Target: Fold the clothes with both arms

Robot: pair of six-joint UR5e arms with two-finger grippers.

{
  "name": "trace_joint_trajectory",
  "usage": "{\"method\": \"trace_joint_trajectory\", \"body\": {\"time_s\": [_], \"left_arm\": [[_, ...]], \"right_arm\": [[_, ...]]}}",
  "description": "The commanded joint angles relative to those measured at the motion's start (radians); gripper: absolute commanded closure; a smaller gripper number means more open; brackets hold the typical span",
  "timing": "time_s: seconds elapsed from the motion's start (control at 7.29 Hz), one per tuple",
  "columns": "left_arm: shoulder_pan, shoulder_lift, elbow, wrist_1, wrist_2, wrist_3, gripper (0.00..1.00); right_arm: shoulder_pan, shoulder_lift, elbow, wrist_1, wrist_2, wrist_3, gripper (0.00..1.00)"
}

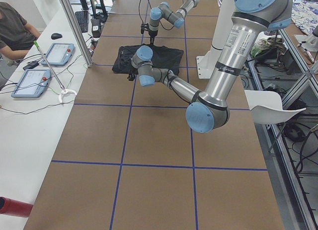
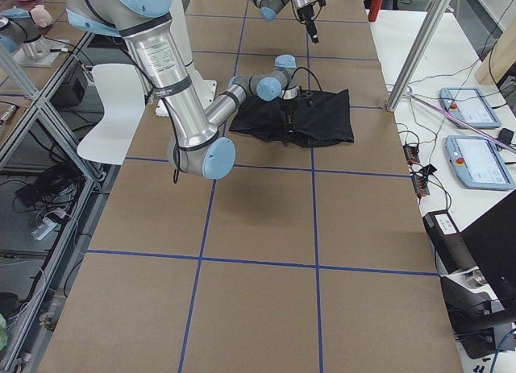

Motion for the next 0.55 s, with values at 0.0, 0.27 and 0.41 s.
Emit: {"method": "trace_joint_trajectory", "body": {"time_s": [0.0, 0.27, 0.41], "left_arm": [[0.0, 0.001, 0.0, 0.0, 0.0, 0.0, 0.0], [0.0, -0.001, 0.0, -0.002, 0.0, 0.001, 0.0], [0.0, -0.001, 0.0, 0.0, 0.0, 0.002, 0.0]], "right_arm": [[0.003, -0.011, 0.064, 0.001, 0.005, 0.113, 0.0], [-0.046, -0.063, 0.181, 0.016, -0.005, 0.648, 0.0], [-0.098, -0.079, 0.239, 0.016, -0.05, 0.852, 0.0]]}}
